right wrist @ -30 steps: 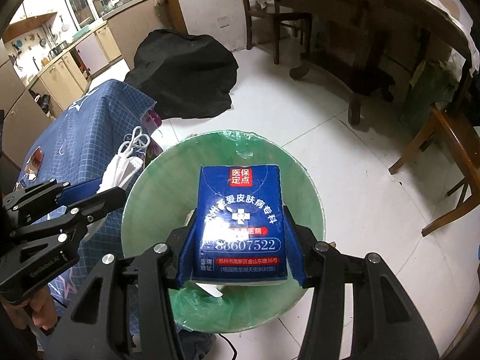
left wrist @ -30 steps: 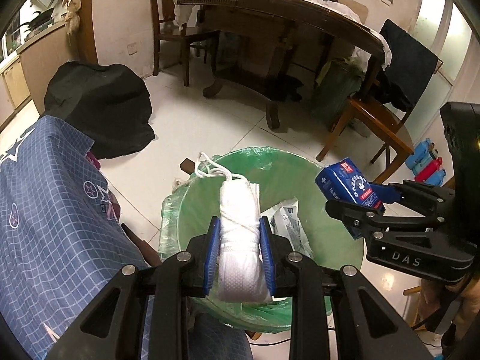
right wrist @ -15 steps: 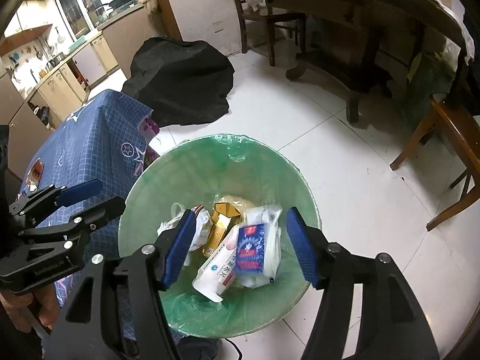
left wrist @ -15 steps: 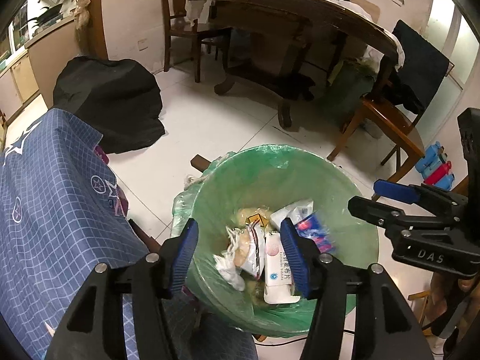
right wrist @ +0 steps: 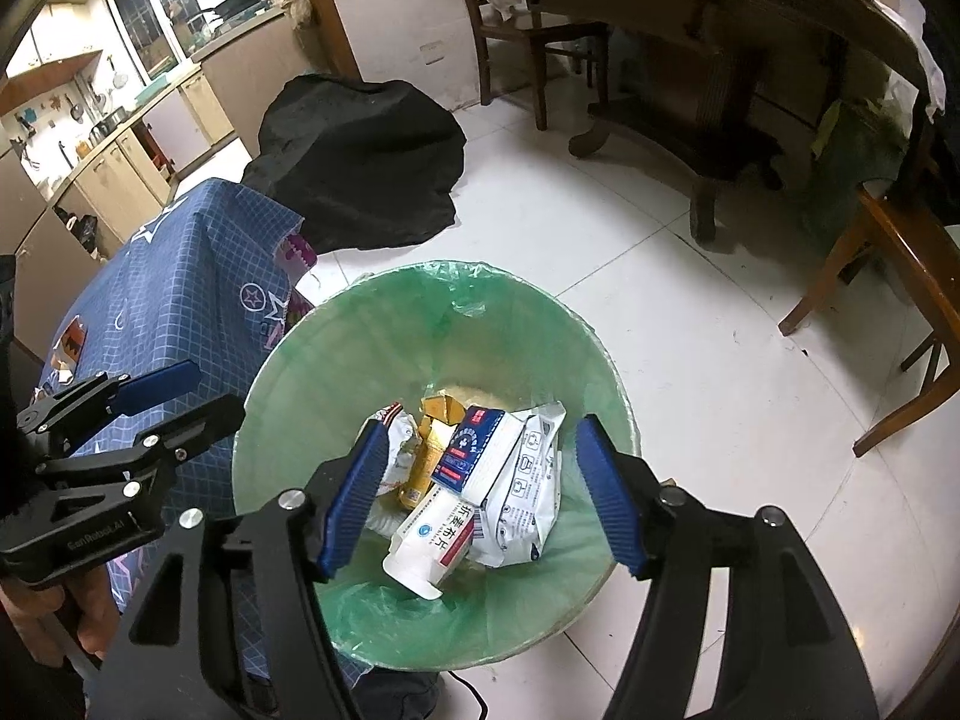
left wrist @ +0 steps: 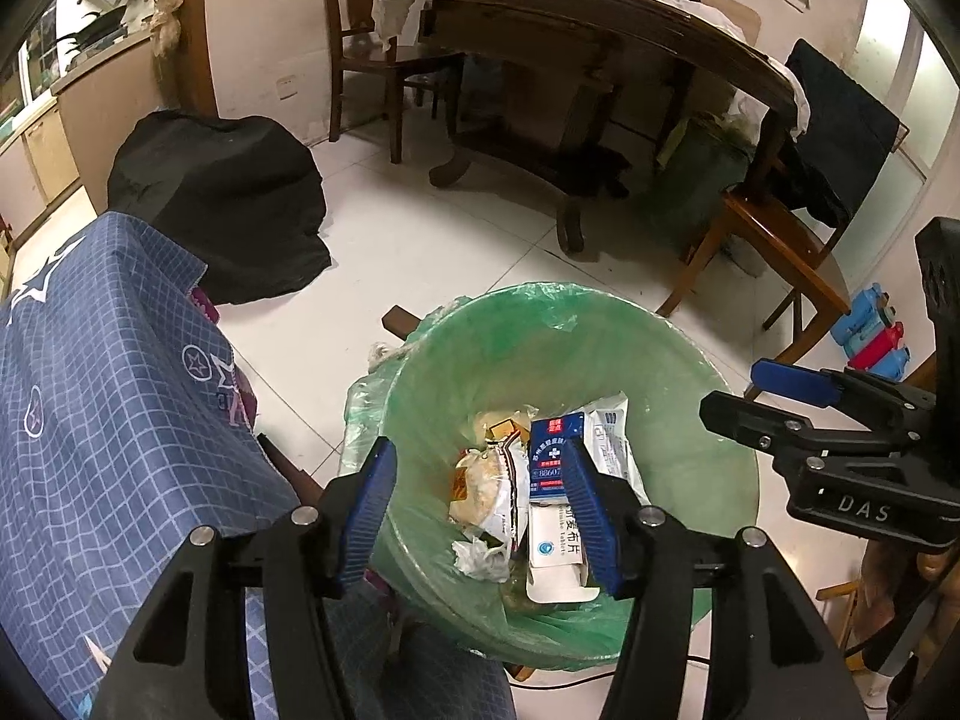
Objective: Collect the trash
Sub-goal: 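Open both tools to drop the towel and blue box into the bin, then grasp the orange sponge with the left tool while the right tool grasps the beige knit ball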
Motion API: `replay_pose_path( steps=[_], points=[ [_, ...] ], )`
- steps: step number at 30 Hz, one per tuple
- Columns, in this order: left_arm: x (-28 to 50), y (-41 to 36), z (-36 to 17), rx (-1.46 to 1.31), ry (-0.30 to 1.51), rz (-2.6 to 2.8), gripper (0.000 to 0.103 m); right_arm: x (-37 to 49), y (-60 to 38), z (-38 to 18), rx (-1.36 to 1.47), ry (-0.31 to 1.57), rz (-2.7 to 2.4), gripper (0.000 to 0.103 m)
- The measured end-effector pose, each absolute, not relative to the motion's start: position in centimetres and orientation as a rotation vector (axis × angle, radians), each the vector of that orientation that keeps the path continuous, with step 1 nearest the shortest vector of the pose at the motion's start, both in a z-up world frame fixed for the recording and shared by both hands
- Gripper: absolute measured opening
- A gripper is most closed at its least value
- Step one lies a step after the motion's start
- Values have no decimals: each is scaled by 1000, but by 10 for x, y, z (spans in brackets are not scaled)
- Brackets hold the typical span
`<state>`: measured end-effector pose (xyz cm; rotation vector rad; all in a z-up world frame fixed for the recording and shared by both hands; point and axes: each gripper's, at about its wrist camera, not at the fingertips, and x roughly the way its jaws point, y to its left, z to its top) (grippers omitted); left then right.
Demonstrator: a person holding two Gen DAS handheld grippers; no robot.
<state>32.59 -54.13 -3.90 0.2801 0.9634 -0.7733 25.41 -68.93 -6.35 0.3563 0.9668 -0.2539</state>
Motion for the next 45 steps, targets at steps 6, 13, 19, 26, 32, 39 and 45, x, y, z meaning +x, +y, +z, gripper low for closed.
replay_pose_path(
  steps=[6, 13, 19, 26, 32, 39, 45],
  points=[
    [322, -530, -34, 279, 944, -762, 60, 250, -682, -56, 352, 927, -248, 68],
    [319, -459, -17, 240, 856, -677, 65, 243, -603, -11, 218, 704, -137, 72],
    [341, -336, -4, 131, 828, -509, 66, 265, -519, -4, 191, 665, 60, 76],
    [350, -165, 14, 17, 764, -244, 69, 293, -444, -14, 160, 712, 206, 79],
    [358, -32, 3, -60, 770, -10, 78, 313, -392, -22, 136, 759, 289, 82],
    [386, 9, -32, -49, 864, 17, 79, 336, -339, -23, 127, 796, 385, 82],
    [409, 16, -49, -67, 878, 16, 78, 355, -310, -22, 108, 812, 424, 82]
  ],
)
